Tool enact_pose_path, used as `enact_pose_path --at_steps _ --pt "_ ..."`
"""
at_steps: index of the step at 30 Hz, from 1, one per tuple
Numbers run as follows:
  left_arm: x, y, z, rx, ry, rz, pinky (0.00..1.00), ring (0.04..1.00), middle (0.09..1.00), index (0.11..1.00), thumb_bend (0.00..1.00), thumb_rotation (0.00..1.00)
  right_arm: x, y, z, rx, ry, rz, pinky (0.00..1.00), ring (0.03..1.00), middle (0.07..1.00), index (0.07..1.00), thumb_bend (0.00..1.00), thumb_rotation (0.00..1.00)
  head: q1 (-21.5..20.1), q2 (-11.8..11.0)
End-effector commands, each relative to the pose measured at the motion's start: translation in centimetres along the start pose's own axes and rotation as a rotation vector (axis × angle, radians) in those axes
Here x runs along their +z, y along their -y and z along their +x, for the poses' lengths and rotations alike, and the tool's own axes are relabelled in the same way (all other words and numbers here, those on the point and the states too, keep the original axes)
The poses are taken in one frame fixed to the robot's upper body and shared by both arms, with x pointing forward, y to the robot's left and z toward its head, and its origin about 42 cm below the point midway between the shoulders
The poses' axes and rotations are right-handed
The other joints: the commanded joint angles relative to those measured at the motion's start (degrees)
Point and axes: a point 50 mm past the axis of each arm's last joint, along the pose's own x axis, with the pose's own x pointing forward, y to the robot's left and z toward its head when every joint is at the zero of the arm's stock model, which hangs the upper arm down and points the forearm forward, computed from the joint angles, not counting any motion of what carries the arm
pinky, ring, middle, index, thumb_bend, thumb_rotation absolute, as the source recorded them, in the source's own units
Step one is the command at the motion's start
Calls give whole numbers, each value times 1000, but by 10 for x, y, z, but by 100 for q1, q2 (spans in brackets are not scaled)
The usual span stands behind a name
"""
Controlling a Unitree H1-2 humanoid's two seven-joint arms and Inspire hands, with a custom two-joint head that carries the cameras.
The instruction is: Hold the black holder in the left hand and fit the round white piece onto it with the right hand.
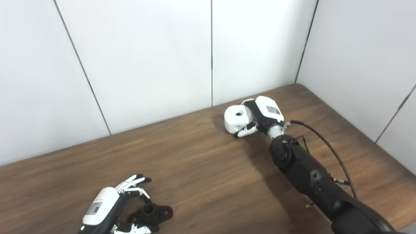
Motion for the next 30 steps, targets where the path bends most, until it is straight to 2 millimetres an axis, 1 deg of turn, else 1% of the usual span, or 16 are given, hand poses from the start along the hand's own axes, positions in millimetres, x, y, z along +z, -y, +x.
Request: enact_pose_path --at_steps 1,3,6,7,8,10,12,13,15,16,17,19,21,22,25,30 --pt "-12 54 -39 -169 -136 -40 879 936 869 482 523 51 25 11 5 -12 103 41 630 750 756 483 516 138 -6 2" --pt "-12 54 -38 -169 -136 -37 884 939 871 482 523 51 36 15 3 8 146 61 631 752 758 483 516 138 119 30" --pt "-12 56 -36 -160 -130 -40 878 933 866 482 523 52 59 21 -3 42 222 90 632 757 765 482 517 139 264 72" --pt "-12 56 -36 -159 -131 -42 877 933 866 482 523 52 68 23 -6 51 253 101 635 761 768 482 517 139 264 72" --pt "-11 56 -34 -161 -136 -44 880 937 866 482 523 52 79 24 -10 64 288 115 629 758 769 482 517 138 369 100" --pt "-9 56 -32 -162 -142 -46 888 942 868 481 523 52 94 27 -17 81 335 134 623 755 769 482 518 137 431 115" --pt "-8 57 -30 -155 -143 -50 889 943 867 481 523 52 106 30 -22 100 378 152 620 753 769 482 517 136 613 177" --pt "-8 59 -29 -151 -142 -50 890 941 865 481 523 53 114 30 -26 114 406 168 619 751 770 482 517 136 613 177" --pt "-7 60 -28 -151 -142 -51 892 944 866 481 523 53 127 32 -35 143 452 194 618 750 772 482 517 135 816 233" --pt "-6 60 -27 -156 -147 -52 898 949 869 481 523 53 134 33 -39 157 471 206 618 750 773 482 517 134 816 233" --pt "-5 60 -26 -161 -149 -47 911 957 876 481 523 53 139 33 -44 174 493 219 623 748 772 482 518 133 920 267" --pt "-3 60 -23 -166 -151 -37 908 955 877 481 524 55 147 32 -54 205 532 240 636 758 775 481 517 132 998 283" --pt "-2 61 -21 -164 -150 -38 909 956 878 481 524 56 152 30 -63 233 559 248 638 761 776 481 517 132 1191 350" --pt "-1 61 -20 -162 -149 -40 909 956 877 481 524 56 155 28 -68 245 570 255 636 760 775 481 517 132 1191 350" --pt "2 64 -17 -149 -152 -34 893 948 870 480 524 56 162 21 -81 285 595 263 627 752 766 481 520 128 1384 413" --pt "6 66 -12 -139 -149 -33 873 945 868 480 524 56 172 11 -95 355 622 298 659 779 769 481 520 127 1587 503"
